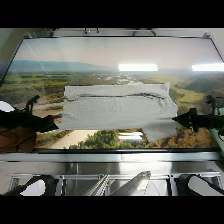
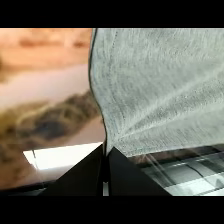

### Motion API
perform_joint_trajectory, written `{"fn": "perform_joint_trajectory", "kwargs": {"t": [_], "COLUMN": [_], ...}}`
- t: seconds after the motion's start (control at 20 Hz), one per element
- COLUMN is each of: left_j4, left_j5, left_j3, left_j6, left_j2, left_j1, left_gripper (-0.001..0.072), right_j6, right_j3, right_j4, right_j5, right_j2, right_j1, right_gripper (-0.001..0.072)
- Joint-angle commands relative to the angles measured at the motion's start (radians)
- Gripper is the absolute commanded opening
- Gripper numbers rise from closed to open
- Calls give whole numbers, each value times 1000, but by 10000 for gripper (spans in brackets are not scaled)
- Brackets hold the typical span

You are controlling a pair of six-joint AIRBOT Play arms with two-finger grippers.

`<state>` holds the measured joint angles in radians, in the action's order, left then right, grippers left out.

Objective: Fold the shirts.

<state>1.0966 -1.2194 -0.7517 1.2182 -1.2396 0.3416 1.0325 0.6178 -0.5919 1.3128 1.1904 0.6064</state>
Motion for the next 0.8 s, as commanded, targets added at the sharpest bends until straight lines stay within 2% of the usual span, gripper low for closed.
{"fn": "perform_joint_trajectory", "kwargs": {"t": [0.0, 0.15, 0.35, 0.5, 0.75], "left_j4": [0, -29, -168, -205, -202], "left_j5": [-47, -64, -34, -23, -35], "left_j3": [-1, -1, -1, -63, -348], "left_j6": [-29, -40, -114, -130, -129], "left_j2": [112, 195, 234, 137, -146], "left_j1": [151, 206, 203, 175, 12], "left_gripper": [23, 22, 22, 22, 21], "right_j6": [146, 146, 136, 14, -177], "right_j3": [10, 10, 10, 11, 14], "right_j4": [-43, -5, 8, 162, 336], "right_j5": [31, 14, -105, -198, -400], "right_j2": [-156, -293, -377, -306, -80], "right_j1": [51, 51, 50, 33, -118], "right_gripper": [19, 19, 19, 19, 20]}}
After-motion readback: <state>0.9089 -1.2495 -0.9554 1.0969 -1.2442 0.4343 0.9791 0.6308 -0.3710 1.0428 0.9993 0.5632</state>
